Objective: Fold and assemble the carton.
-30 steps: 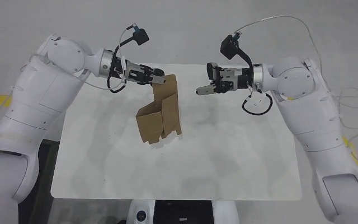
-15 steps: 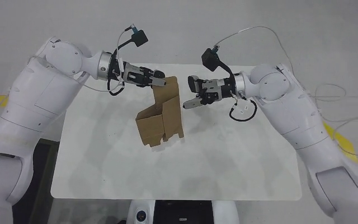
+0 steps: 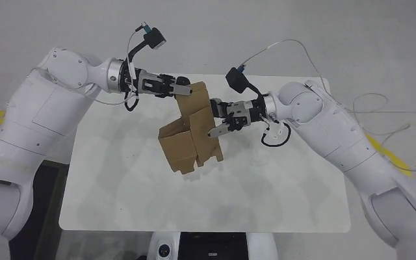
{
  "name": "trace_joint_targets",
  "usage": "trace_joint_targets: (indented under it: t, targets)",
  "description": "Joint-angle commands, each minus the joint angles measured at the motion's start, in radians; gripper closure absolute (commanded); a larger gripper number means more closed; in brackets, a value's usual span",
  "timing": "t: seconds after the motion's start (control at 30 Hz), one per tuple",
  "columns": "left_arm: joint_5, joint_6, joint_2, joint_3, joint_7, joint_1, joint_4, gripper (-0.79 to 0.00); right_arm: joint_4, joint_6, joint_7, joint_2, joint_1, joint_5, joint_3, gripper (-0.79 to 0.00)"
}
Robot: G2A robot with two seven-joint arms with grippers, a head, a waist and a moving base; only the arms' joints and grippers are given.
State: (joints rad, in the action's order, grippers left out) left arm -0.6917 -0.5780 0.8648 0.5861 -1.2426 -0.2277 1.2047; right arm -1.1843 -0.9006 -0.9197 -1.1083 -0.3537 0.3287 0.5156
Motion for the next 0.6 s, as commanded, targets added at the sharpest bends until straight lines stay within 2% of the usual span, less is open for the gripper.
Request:
trace_joint_targets:
  t: [0.0, 0.03, 0.07, 0.17, 0.2, 0.23, 0.57]
  targets:
    - [-0.003, 0.000, 0.000, -0.006, 0.000, 0.000, -0.001, 0.000, 0.009, -0.018, 0.019, 0.001, 0.014, 0.014, -0.025, -0.653]
    - [-0.004, -0.001, 0.001, -0.010, 0.001, 0.000, -0.002, 0.000, 0.012, -0.025, 0.025, 0.002, 0.021, 0.019, -0.038, -0.570]
    - [-0.004, -0.002, 0.002, -0.013, 0.002, 0.001, -0.005, 0.000, 0.014, -0.032, 0.032, 0.002, 0.027, 0.024, -0.050, -0.416]
    - [-0.009, -0.003, 0.005, -0.023, 0.003, 0.002, -0.009, 0.000, 0.020, -0.048, 0.048, 0.003, 0.046, 0.039, -0.087, -0.212]
    - [-0.012, -0.002, 0.006, -0.025, 0.002, 0.002, -0.008, 0.000, 0.022, -0.053, 0.053, 0.004, 0.052, 0.044, -0.099, -0.071]
    - [-0.016, -0.002, 0.007, -0.027, 0.002, 0.003, -0.007, 0.000, 0.025, -0.058, 0.058, 0.005, 0.058, 0.048, -0.111, 0.000]
    - [-0.030, -0.001, 0.011, -0.034, 0.001, 0.008, -0.011, 0.000, 0.051, -0.105, 0.105, 0.012, 0.111, 0.092, -0.213, 0.000]
